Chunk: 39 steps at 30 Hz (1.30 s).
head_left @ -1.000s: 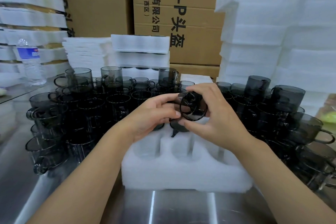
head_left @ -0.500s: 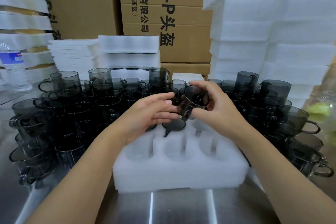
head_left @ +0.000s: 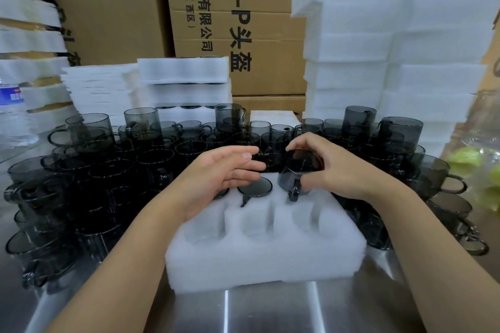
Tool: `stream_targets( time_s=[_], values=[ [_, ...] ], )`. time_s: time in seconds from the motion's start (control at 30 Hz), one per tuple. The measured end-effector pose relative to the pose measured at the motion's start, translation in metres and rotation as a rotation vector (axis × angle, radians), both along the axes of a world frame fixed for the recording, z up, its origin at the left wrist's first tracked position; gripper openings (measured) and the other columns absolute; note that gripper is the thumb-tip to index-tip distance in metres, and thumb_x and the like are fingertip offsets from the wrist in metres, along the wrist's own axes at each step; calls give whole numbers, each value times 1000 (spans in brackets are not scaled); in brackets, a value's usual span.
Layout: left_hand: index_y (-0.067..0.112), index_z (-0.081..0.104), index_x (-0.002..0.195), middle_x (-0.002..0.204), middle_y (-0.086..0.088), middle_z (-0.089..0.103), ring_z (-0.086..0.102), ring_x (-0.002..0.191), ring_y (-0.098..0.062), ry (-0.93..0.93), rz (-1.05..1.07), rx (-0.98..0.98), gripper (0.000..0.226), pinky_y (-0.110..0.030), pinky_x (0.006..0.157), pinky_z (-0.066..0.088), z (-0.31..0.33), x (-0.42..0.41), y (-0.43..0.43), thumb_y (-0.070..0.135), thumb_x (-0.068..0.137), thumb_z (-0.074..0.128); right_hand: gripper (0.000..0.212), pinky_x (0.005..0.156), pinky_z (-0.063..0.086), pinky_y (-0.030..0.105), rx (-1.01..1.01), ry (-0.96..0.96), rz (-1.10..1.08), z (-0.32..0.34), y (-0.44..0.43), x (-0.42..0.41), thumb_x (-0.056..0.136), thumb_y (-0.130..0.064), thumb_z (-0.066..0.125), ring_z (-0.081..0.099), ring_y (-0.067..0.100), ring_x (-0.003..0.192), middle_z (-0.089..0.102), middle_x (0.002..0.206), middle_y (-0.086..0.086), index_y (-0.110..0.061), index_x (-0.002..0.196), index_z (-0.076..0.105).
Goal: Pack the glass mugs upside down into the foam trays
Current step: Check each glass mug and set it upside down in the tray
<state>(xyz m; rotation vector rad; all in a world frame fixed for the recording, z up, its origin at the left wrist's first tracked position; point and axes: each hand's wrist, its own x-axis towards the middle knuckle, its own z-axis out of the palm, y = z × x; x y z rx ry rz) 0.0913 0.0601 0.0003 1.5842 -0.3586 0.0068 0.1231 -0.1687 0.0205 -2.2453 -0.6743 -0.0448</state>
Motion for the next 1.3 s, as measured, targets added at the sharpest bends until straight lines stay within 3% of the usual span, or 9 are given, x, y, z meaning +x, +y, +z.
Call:
stream_targets(
  time_s=[0.17, 0.43, 0.63, 0.7, 0.8, 0.93, 1.3],
  values=[
    [20, 64, 112, 101, -4, 75, 71, 91, -14, -5, -1, 2, 22, -17, 72, 53, 0, 1, 0, 18, 97, 49, 48, 89, 50, 43, -12, 2, -7, 1, -2, 0, 71, -16, 71, 60, 13, 98, 56, 112, -11, -41, 109, 54],
    [22, 65, 111, 102, -2, 74, 71, 93, -14, -15, -9, 13, 21, -17, 74, 53, -2, 1, 2, 20, 97, 49, 52, 80, 37, 21, -152, -84, -40, 1, -1, 2, 68, -29, 72, 44, -7, 97, 49, 107, -24, -47, 113, 53],
    [22, 65, 112, 103, -3, 74, 71, 92, -14, -14, -9, 9, 22, -18, 74, 53, -2, 2, 2, 20, 97, 49, 55, 89, 32, 24, -226, -75, -10, 0, 0, 1, 75, -34, 62, 37, 1, 109, 41, 107, -27, -46, 127, 48],
    [22, 65, 111, 102, -3, 74, 71, 92, -13, -14, -8, 9, 22, -18, 74, 53, -2, 1, 2, 20, 97, 49, 55, 86, 31, 21, -171, -49, -9, 1, 0, 1, 72, -39, 54, 38, -3, 103, 40, 106, -28, -44, 127, 51],
    [22, 65, 112, 102, -2, 74, 71, 92, -13, -12, -7, 15, 21, -17, 74, 53, -1, 2, 1, 20, 97, 49, 44, 86, 30, 20, -122, -92, -42, 0, 1, 3, 81, -45, 60, 40, -4, 96, 43, 104, -26, -40, 125, 56],
    [22, 65, 112, 102, -2, 74, 71, 94, -14, -15, -8, 21, 22, -18, 75, 54, -1, 2, 1, 20, 97, 49, 51, 96, 28, 24, -156, -131, -79, -2, 2, 2, 77, -51, 64, 35, 0, 103, 42, 104, -26, -37, 125, 57],
    [20, 64, 112, 101, -2, 75, 71, 93, -14, -9, -5, 14, 21, -18, 76, 54, 0, 1, 0, 18, 97, 49, 48, 80, 33, 22, -285, -133, -114, 0, -2, 4, 82, -50, 61, 44, -3, 85, 44, 95, -21, -32, 126, 59]
  ],
)
